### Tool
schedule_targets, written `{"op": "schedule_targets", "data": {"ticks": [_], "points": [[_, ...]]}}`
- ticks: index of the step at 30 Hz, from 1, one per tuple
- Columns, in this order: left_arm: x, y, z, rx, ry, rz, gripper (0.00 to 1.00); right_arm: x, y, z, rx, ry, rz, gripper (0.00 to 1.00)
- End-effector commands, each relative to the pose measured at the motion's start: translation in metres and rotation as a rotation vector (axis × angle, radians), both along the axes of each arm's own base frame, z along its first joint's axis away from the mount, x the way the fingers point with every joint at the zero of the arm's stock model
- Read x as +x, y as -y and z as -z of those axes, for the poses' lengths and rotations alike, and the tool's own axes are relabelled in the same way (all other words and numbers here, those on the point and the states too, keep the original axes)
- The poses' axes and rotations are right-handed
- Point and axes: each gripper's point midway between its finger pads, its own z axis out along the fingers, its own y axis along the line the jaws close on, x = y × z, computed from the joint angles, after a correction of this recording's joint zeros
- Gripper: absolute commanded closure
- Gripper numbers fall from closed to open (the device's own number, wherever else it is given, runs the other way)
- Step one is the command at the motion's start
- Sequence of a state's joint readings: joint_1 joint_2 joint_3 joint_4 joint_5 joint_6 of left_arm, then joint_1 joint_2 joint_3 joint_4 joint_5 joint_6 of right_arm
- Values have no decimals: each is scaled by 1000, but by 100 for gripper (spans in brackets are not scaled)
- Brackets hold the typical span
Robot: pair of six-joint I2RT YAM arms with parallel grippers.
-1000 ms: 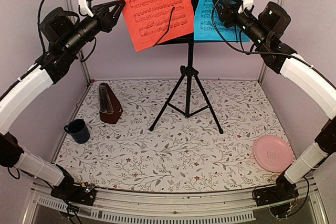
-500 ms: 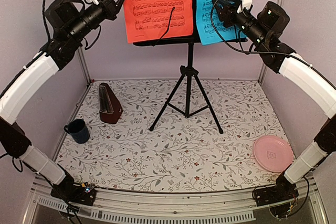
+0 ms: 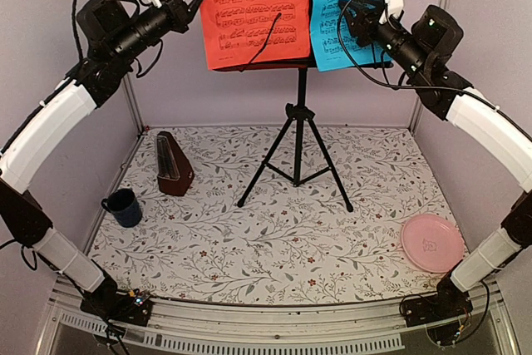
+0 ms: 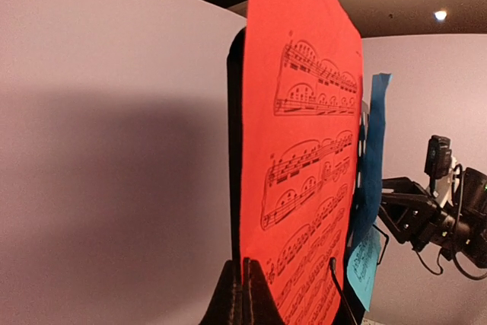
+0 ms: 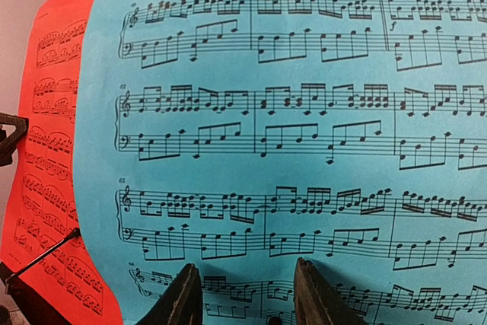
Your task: Set up the instrument practice props
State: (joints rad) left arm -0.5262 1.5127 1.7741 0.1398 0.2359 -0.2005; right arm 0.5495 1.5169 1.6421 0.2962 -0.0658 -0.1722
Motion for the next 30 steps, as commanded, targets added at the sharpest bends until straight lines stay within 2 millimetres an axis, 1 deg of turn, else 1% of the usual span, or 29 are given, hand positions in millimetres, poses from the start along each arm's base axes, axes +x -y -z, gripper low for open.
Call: {"op": "schedule_targets", "data": {"ticks": [1,5,7,13,15,20,21,22,23,27,30], "points": [[7,5,11,40,-17,4,100,-21,13,-12,32,15,-7,56],[9,8,12,48,-21,8,100,-32,22,-16,46,21,1,53],[8,7,11,48,-20,6,94,-36,28,-17,55,19,17,51],[-1,-6,6,38,-11,-37,62,-40,57,-11,76,1,122,45],[-4,-12,6,34,-10,-58,54,-37,67,-5,84,-21,147,44],[-11,-26,9,33,-19,-113,37,-24,100,18,135,-117,176,42],[-11,-27,11,36,-24,-120,33,-22,106,25,148,-140,174,41],[-13,-30,12,37,-24,-128,32,-20,113,29,166,-156,172,41],[-13,-32,17,42,-33,-137,30,-19,120,32,189,-175,166,40],[-17,-34,27,51,-49,-139,30,-12,142,50,234,-238,138,40],[-17,-32,32,58,-59,-132,30,-9,146,63,260,-289,61,40]]}}
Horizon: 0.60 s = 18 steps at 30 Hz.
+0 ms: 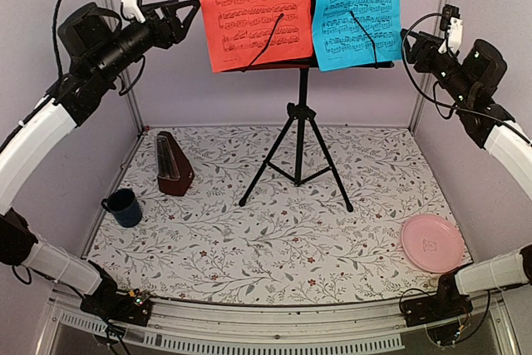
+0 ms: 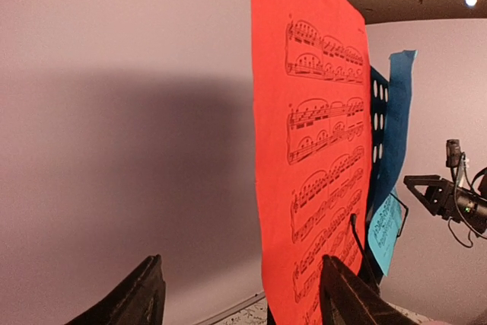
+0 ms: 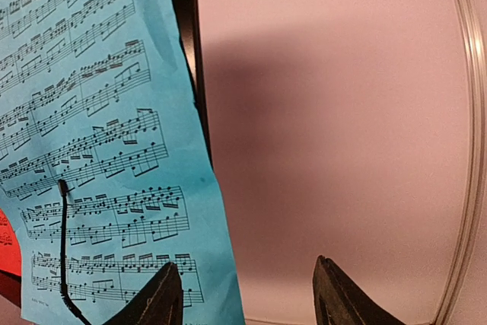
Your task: Set up the instrument practice props
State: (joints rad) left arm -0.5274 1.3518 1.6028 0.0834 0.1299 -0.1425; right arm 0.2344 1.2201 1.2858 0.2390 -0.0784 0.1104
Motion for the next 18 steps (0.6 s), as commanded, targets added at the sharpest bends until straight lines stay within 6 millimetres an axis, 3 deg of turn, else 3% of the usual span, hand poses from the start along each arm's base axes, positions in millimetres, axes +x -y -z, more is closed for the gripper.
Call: {"op": "schedule_targets", "data": {"ticks": [1,9,18], "points": [[2,-1,12,16,-21,-13,30,-9,0,9,106,-47,-161,41],[1,2,14,19,-21,-2,29,-3,3,28,168,-92,-315,41],[-1,1,14,17,-12,-1,29,1,-10,31,197,-106,-469,54]]}}
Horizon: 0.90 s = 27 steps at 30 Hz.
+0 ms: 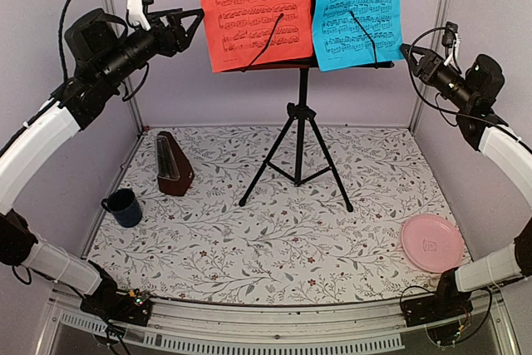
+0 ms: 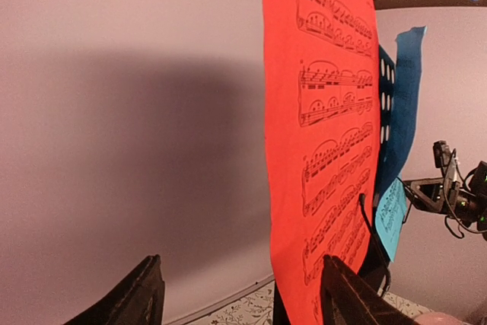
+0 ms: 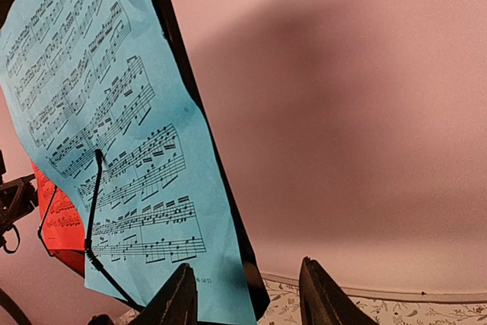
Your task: Set up the instrument practice props
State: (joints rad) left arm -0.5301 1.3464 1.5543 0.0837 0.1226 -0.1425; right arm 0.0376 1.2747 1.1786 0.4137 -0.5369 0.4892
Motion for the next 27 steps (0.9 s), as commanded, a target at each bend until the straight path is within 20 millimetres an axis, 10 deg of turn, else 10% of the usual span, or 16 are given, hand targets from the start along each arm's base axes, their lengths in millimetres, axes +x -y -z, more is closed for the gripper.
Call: {"op": "schedule_targets", "data": {"ticks": [1,15,27], "points": [[-7,-2,-6,-3,28,2,29,-9,-15,-10,20,35,-131,55],[-6,-1,-4,-4,29,3,29,-9,-21,-14,35,26,-183,99],[-3,1,-2,-8,23,6,29,-6,-23,16,43,-46,-199,100]]}}
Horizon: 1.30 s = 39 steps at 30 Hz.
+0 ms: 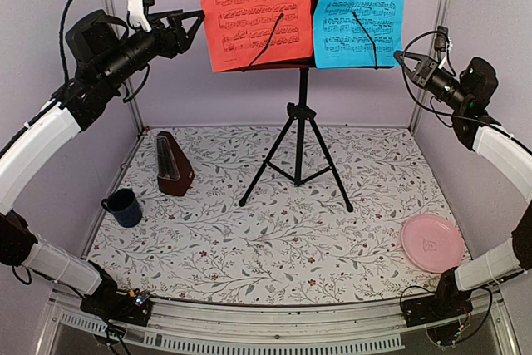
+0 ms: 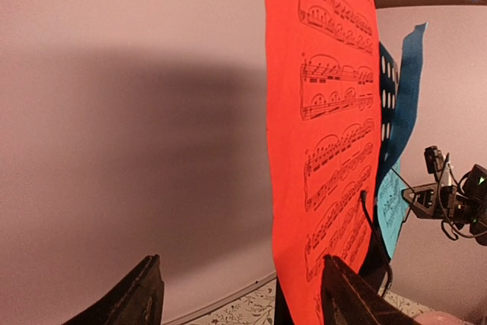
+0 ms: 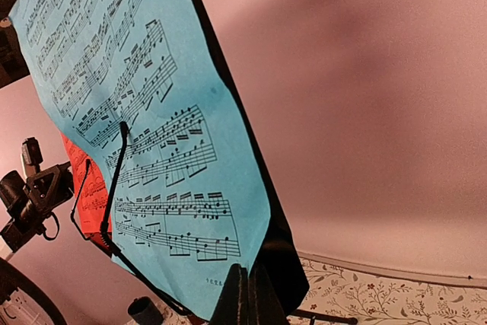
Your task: Set up the instrument practice props
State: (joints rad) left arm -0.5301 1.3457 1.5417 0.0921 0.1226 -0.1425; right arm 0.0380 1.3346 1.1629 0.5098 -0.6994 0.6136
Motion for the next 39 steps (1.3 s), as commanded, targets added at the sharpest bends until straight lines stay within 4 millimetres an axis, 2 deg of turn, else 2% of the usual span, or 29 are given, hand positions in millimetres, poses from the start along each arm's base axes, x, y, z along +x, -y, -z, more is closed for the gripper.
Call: {"op": "schedule_targets", "data": {"ticks": [1,5,8,13,17,20,23,26,30,35,39], "points": [[-4,0,-6,-10,26,7,29,-6,0,-1,2,10,-9,100],[-4,0,-6,-13,24,8,28,-5,1,-5,0,23,-2,99],[-2,0,-4,-9,15,3,28,-6,1,-8,-2,31,-3,72],[0,-7,7,-7,-24,-33,25,-12,3,-13,-5,46,14,43],[7,-17,30,-3,-91,-94,15,-21,6,-17,-15,64,42,24],[14,-28,54,9,-159,-137,9,-28,8,-17,-28,70,58,8],[20,-50,76,-8,-220,-185,3,-35,10,-11,-50,62,78,1],[23,-74,100,-38,-282,-224,1,-42,11,5,-71,38,93,1],[28,-93,141,-50,-374,-249,1,-44,10,45,-86,-40,82,1],[43,-110,210,-15,-547,-309,1,-44,3,98,-82,-167,25,1],[49,-136,244,-19,-617,-413,1,-45,-9,135,-92,-245,-11,1]]}}
